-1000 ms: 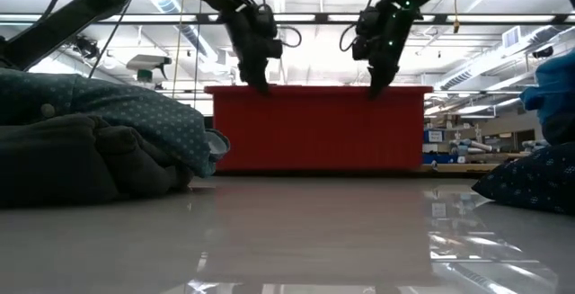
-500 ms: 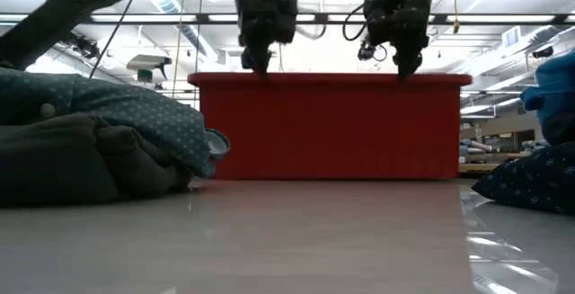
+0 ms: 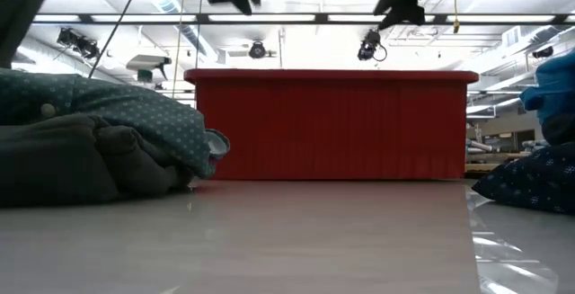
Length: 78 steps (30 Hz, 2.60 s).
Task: Fold Laundry from Bin
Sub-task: Put the left stacked clothes into the red organizer bin
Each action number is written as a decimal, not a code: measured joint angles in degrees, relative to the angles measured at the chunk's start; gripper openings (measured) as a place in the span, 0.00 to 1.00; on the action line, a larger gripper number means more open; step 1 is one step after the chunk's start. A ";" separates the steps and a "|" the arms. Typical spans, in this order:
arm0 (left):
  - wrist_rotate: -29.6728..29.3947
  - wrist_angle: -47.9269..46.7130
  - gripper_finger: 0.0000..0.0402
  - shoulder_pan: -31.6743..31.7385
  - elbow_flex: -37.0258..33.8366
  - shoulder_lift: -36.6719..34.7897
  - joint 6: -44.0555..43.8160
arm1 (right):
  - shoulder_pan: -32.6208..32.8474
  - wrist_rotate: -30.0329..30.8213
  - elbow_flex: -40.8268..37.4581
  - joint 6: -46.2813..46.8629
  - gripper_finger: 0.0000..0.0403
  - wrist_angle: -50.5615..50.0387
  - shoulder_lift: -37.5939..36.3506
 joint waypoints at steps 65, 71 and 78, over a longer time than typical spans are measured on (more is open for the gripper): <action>-2.85 20.27 0.70 -56.14 -91.95 -52.03 -112.11 | 33.74 -5.21 -23.52 56.72 0.64 59.09 25.22; -2.14 27.00 0.70 -56.15 -91.95 -43.74 -113.10 | 34.03 -3.51 -23.52 55.79 0.63 58.82 22.99; -3.30 31.87 0.70 -55.00 -91.95 -32.53 -110.22 | 34.58 -6.19 -23.52 54.43 0.63 56.03 21.51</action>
